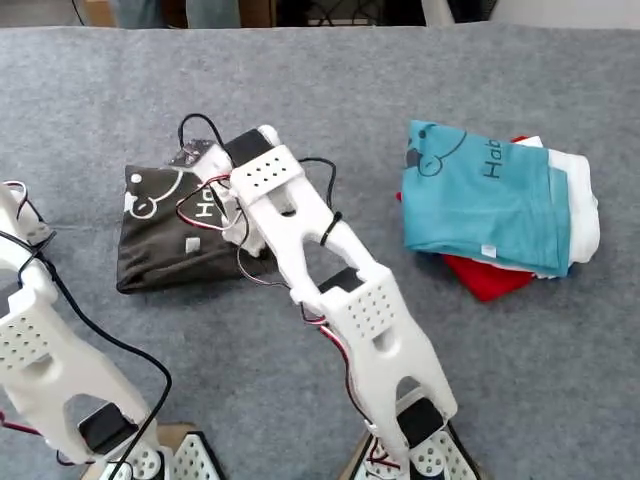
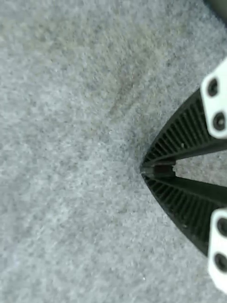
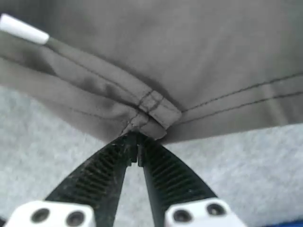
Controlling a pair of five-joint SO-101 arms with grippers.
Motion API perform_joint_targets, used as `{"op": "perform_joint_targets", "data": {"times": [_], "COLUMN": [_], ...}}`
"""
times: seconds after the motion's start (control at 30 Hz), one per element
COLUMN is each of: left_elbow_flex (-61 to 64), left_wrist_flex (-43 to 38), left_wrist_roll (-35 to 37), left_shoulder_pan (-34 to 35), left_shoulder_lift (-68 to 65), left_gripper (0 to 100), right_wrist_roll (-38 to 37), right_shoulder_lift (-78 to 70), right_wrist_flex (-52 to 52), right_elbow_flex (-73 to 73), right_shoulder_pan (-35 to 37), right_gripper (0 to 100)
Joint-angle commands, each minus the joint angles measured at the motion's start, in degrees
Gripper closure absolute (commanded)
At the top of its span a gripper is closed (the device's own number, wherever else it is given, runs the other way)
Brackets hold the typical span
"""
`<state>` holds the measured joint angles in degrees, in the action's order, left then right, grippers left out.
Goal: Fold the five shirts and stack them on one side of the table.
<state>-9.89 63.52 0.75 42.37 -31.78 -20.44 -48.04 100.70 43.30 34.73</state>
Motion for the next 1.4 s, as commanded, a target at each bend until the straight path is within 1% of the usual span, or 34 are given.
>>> {"op": "perform_joint_targets", "data": {"times": [0.0, 0.17, 0.23, 0.3, 0.4, 0.47, 0.53, 0.6, 0.73, 0.93, 1.17, 1.27, 1.37], "left_elbow_flex": [-0.75, -0.75, -0.75, -0.75, -0.75, -0.75, -0.75, -0.75, -0.75, -0.75, -0.75, -0.75, -0.75], "left_wrist_flex": [-1.14, -1.14, -1.14, -1.14, -1.14, -1.14, -1.14, -1.14, -1.14, -1.14, -1.14, -1.14, -1.14], "left_wrist_roll": [0.0, 0.0, 0.0, 0.0, 0.0, 0.0, 0.0, 0.0, 0.0, 0.0, 0.0, 0.0, 0.0], "left_shoulder_pan": [-0.92, -0.92, -0.92, -0.92, -0.92, -0.92, -0.92, -0.92, -0.92, -0.92, -0.92, -0.92, -0.84], "left_shoulder_lift": [1.14, 1.14, 1.14, 1.14, 1.14, 1.14, 1.14, 1.14, 1.05, 1.05, 1.05, 1.05, 1.05], "left_gripper": [97, 97, 97, 97, 97, 97, 97, 97, 97, 97, 97, 97, 97], "right_wrist_roll": [-1.76, -6.24, -8.62, -10.37, -10.37, -10.37, -9.67, -6.59, -2.37, -2.46, -2.81, -2.73, -2.9], "right_shoulder_lift": [9.01, 18.86, 21.76, 23.96, 24.31, 22.29, 18.77, 15.43, 9.98, 5.67, 4.88, 5.23, 6.73], "right_wrist_flex": [0.53, 0.44, 0.18, -2.2, -12.13, -21.45, -28.66, -30.42, -26.37, -11.78, -0.62, 0.53, 0.53], "right_elbow_flex": [-5.58, -14.02, -15.6, -15.25, -14.02, -14.99, -15.52, -14.46, -10.68, -4.26, 0.84, -0.84, -7.16], "right_shoulder_pan": [-1.14, -1.05, -1.05, -1.05, -0.97, -0.79, -0.79, -0.7, -0.7, -0.97, -0.88, -1.05, -0.44], "right_gripper": [98.4, 98.4, 98.4, 98.4, 98.4, 98.4, 98.4, 98.4, 98.4, 98.4, 98.4, 98.4, 98.4]}}
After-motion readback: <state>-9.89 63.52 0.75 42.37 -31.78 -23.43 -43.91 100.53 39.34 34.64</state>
